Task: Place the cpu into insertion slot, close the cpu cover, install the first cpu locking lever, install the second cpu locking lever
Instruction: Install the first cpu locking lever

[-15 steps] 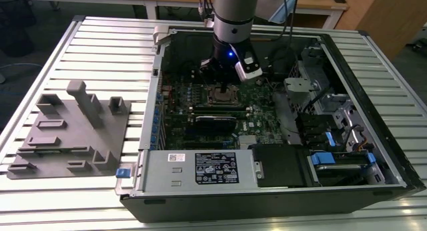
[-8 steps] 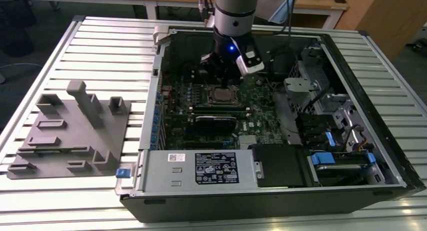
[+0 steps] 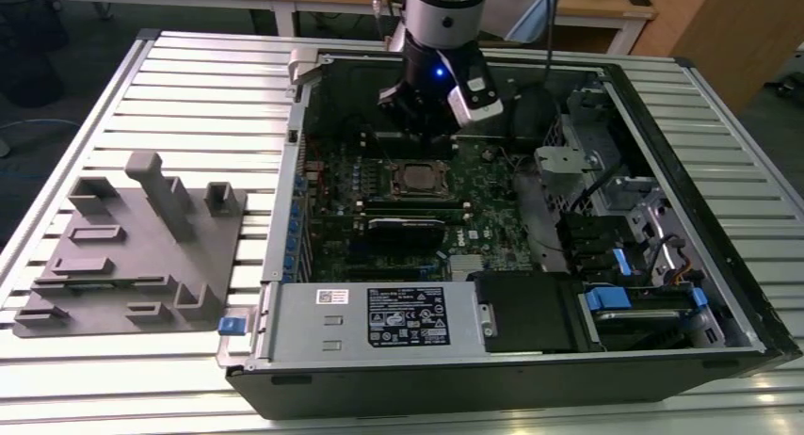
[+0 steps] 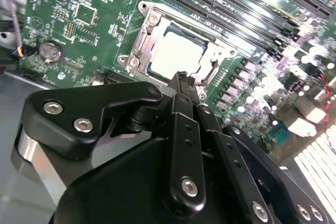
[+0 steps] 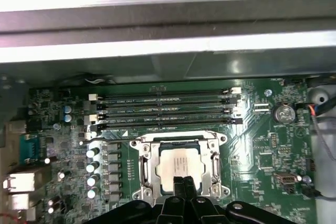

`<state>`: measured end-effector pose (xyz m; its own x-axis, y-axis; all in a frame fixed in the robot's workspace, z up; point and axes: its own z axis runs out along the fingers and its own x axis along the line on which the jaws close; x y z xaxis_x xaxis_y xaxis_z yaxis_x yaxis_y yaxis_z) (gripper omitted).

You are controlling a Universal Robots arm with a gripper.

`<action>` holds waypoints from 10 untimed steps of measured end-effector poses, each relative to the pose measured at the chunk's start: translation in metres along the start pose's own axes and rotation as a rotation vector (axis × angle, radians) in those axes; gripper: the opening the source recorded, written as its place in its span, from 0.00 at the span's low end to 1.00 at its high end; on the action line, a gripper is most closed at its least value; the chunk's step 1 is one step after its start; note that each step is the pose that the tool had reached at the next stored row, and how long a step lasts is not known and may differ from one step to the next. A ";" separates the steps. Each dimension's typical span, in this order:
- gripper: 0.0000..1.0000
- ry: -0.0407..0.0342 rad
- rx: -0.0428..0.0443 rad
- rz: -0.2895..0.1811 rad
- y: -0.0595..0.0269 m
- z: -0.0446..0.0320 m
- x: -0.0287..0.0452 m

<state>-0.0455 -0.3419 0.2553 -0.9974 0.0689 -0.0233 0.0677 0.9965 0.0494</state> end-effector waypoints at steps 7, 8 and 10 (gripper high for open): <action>0.11 0.0001 0.0001 0.000 0.0007 -0.0150 -0.0003; 0.11 -0.0001 -0.0002 0.000 0.0007 -0.0150 -0.0003; 0.11 -0.0001 -0.0003 0.000 0.0007 -0.0151 -0.0004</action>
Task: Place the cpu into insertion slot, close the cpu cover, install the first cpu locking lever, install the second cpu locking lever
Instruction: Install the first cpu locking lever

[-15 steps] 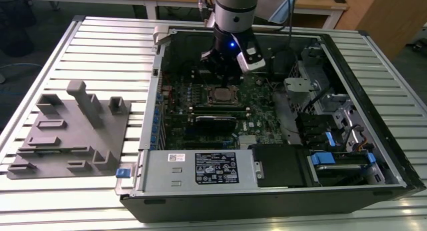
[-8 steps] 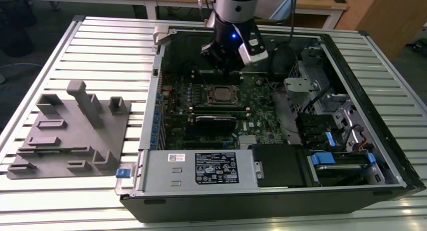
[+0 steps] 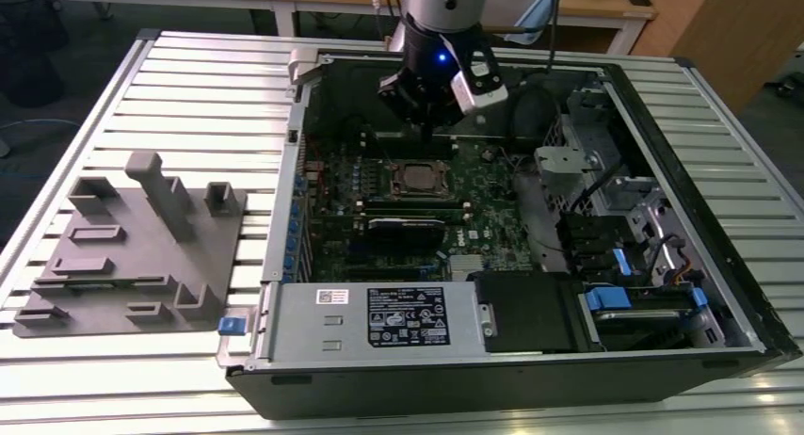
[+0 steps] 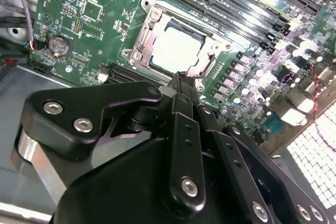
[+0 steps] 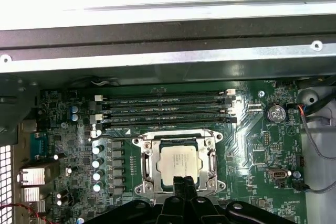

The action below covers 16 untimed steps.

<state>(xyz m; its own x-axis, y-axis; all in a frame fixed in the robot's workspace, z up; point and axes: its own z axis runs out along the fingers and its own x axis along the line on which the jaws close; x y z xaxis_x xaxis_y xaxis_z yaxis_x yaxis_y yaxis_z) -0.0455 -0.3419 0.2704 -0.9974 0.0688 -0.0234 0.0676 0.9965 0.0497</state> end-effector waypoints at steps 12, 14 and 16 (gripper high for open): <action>0.11 0.0001 0.0003 0.000 -0.0009 -0.0007 0.0137; 0.11 0.0001 0.0003 0.000 -0.0013 -0.0008 0.0194; 0.11 -0.0001 0.0002 0.000 -0.0017 -0.0009 0.0253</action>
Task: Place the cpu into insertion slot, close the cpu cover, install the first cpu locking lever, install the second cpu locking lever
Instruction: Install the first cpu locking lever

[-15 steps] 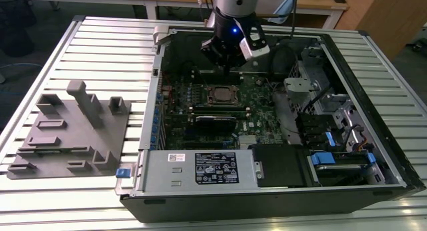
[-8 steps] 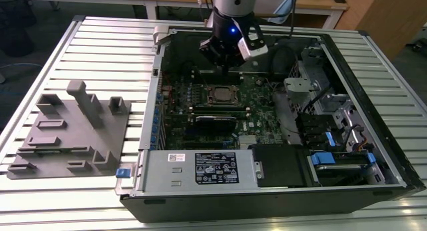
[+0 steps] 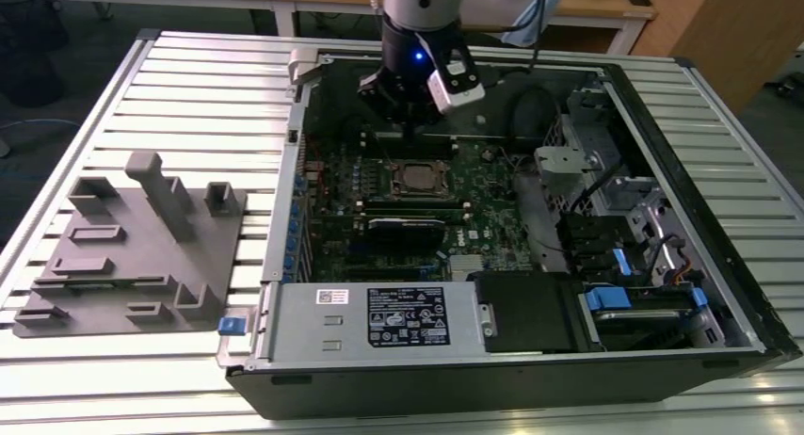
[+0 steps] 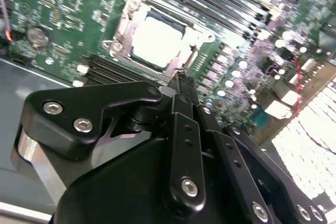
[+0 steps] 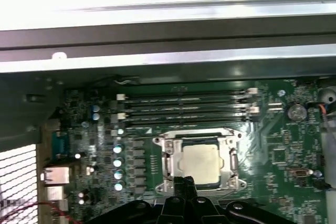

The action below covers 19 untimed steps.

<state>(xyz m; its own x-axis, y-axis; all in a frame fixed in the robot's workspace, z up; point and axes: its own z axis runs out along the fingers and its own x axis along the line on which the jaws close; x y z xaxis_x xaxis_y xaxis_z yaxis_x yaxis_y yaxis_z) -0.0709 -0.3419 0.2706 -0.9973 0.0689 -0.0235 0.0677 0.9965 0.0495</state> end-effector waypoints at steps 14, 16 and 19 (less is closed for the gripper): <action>0.11 -0.0004 -0.0001 0.000 -0.0031 -0.0008 0.0456; 0.11 -0.0003 -0.0001 0.000 -0.0031 -0.0008 0.0462; 0.11 -0.0002 0.0000 0.000 -0.0032 -0.0008 0.0463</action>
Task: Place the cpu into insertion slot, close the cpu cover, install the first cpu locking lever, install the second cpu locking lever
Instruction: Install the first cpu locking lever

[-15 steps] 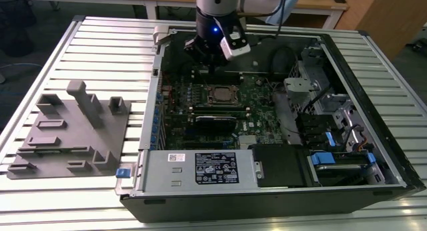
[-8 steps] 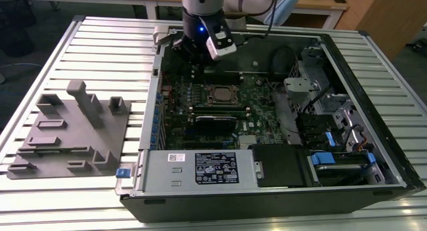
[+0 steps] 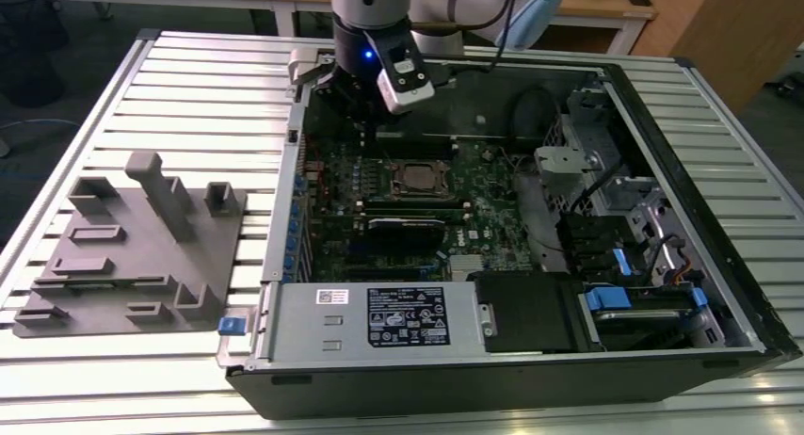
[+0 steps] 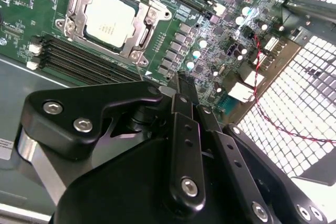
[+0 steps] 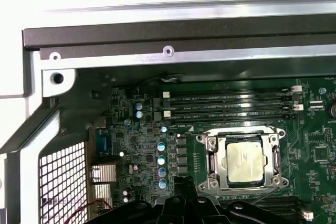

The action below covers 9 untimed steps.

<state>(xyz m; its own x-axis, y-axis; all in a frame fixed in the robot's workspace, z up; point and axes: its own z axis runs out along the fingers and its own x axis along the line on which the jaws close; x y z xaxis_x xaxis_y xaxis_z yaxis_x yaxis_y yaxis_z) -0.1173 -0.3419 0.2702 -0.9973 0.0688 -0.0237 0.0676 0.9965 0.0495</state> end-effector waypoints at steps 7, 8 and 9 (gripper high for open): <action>0.11 0.0022 -0.0341 0.001 -0.0001 0.0000 0.0014; 0.11 0.0025 -0.0376 0.001 -0.0002 0.0001 0.0022; 0.11 0.0027 -0.0408 0.001 -0.0002 0.0001 0.0032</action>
<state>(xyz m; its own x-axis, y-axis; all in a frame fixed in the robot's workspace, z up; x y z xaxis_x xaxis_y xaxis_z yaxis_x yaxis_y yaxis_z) -0.1204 -0.3419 0.2700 -0.9973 0.0699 -0.0209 0.0677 0.9936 0.0902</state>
